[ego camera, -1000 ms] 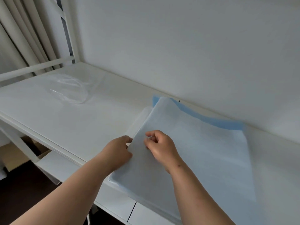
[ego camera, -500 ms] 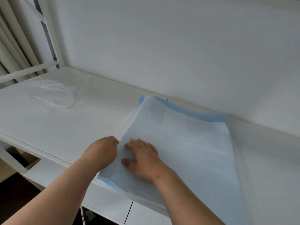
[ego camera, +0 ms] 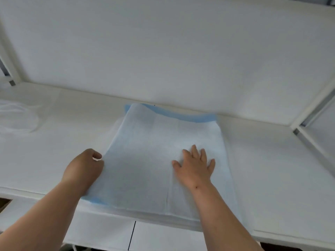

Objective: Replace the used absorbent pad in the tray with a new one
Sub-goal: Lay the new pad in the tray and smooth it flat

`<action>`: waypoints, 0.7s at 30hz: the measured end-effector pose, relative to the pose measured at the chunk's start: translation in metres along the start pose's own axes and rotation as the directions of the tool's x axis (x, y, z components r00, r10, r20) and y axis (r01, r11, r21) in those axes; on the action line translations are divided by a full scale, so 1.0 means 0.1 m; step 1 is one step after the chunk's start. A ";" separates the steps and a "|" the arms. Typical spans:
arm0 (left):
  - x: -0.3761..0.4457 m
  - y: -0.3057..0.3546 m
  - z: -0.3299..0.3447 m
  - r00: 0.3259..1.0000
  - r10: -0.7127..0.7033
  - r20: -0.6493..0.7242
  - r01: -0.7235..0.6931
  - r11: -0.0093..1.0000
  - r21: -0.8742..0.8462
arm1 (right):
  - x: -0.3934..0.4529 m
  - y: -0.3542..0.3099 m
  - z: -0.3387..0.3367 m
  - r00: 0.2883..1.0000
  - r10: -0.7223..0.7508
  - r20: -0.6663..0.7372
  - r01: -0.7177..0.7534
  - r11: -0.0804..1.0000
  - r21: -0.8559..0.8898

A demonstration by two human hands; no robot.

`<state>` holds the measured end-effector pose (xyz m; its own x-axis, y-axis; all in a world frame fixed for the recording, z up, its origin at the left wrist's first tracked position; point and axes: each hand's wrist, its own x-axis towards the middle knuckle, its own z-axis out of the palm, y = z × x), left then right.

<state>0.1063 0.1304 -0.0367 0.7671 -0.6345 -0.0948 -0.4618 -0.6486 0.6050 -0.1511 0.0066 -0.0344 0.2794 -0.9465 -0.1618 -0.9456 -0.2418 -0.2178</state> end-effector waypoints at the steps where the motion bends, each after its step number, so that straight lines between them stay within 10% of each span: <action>1: 0.00 0.01 0.00 1.000 -0.009 0.004 0.009 1.000 -0.018 | 0.00 0.10 -0.02 0.999 0.035 0.019 -0.035 0.999 -0.002; 14: 0.26 0.03 0.10 0.983 0.000 0.182 -0.050 0.961 0.270 | 0.05 0.53 -0.07 0.998 0.020 0.064 -0.022 0.999 0.030; 21: 0.11 0.10 0.09 0.994 0.038 0.103 -0.040 0.999 0.014 | -0.02 0.59 0.04 0.996 0.048 0.069 -0.045 0.998 -0.051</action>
<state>0.1063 0.1126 -0.0387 0.6992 -0.6985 -0.1523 -0.4981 -0.6288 0.5970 -0.2071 -0.0046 -0.0508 0.2441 -0.9401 -0.2381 -0.9644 -0.2095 -0.1614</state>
